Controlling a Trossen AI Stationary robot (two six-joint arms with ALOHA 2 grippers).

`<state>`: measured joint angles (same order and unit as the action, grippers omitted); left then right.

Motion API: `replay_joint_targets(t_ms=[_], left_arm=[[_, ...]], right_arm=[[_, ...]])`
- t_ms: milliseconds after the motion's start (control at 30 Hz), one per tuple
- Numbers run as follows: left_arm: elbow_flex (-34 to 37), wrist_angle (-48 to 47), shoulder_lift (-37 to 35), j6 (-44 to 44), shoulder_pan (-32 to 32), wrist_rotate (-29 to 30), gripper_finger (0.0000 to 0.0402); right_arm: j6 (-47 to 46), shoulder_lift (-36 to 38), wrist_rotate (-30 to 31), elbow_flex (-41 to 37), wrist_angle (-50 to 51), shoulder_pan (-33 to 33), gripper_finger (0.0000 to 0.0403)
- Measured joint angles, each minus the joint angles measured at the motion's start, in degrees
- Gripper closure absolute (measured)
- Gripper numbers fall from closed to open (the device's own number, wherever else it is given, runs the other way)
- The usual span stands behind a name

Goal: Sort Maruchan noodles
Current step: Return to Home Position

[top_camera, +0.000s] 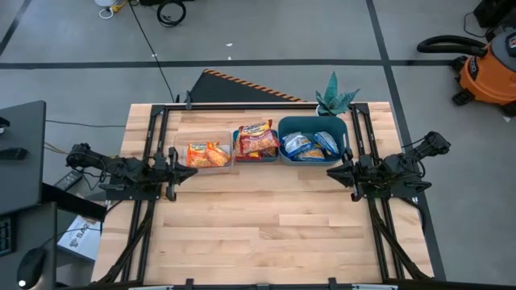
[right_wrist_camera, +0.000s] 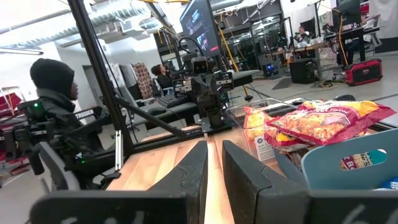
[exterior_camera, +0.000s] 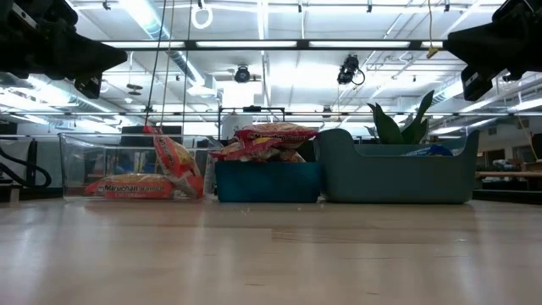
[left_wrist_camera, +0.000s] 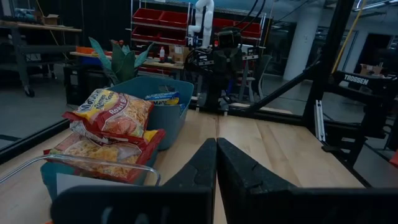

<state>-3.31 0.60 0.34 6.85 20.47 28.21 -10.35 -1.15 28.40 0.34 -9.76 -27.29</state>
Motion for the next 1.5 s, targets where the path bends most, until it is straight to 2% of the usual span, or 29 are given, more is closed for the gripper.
replay_joint_targets(t_ms=[1500], left_arm=[[0.0, 0.0, 0.0, 0.0, 0.0, 0.0, 0.0386]], right_arm=[[0.0, 0.0, 0.0, 0.0, 0.0, 0.0, 0.0349]])
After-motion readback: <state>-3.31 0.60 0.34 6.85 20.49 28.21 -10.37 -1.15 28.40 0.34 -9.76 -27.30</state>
